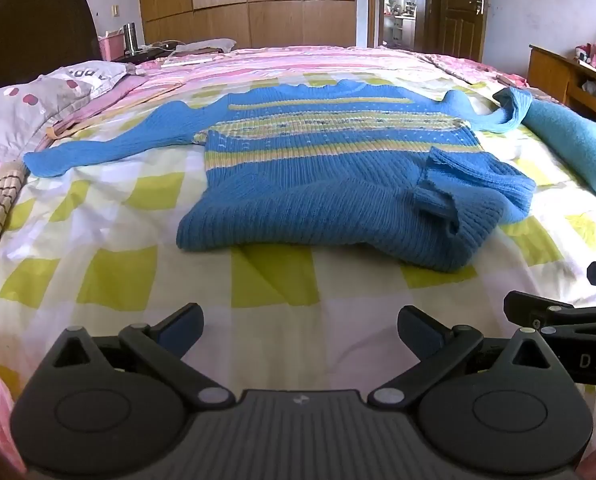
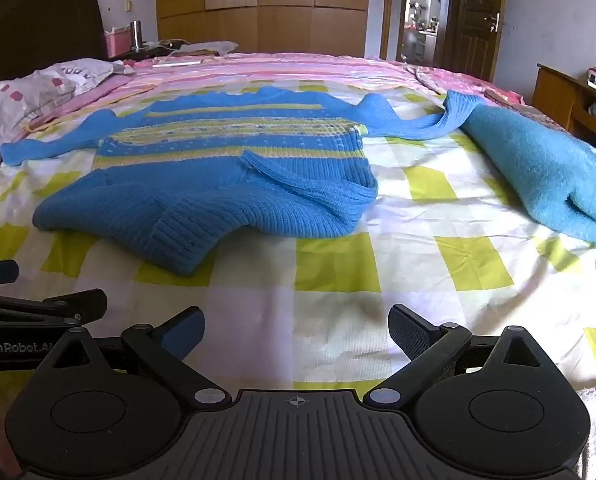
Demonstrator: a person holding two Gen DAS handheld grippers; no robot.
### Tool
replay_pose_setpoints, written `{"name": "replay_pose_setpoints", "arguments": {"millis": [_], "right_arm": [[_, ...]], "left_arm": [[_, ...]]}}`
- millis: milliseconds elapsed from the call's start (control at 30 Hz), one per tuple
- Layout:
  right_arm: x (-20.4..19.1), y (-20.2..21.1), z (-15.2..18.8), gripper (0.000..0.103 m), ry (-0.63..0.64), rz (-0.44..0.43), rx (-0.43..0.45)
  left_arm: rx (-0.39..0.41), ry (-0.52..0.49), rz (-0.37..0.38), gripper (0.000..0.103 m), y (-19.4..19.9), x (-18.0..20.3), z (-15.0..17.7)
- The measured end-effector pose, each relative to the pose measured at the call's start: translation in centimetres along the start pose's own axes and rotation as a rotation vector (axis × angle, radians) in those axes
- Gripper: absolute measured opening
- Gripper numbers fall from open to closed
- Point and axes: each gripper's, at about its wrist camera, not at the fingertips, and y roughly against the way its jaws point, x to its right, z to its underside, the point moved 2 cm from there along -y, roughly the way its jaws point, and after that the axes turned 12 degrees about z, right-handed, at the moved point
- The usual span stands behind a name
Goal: Fold small clothes
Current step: 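Move both grippers toward the sweater hem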
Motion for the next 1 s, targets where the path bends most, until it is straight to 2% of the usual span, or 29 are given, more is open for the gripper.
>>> {"name": "replay_pose_setpoints", "arguments": {"millis": [433, 1000], "right_arm": [[-0.7, 0.6, -1.2, 0.098, 0.014, 0.000, 0.031], [-2.3, 0.8, -5.4, 0.098, 0.041, -0.027, 0.099]], "left_arm": [[0.028, 0.020, -0.011, 0.103, 0.4, -0.3, -0.7], [0.116, 0.039, -0.023, 0.103, 1.1, -2.2, -3.9]]}}
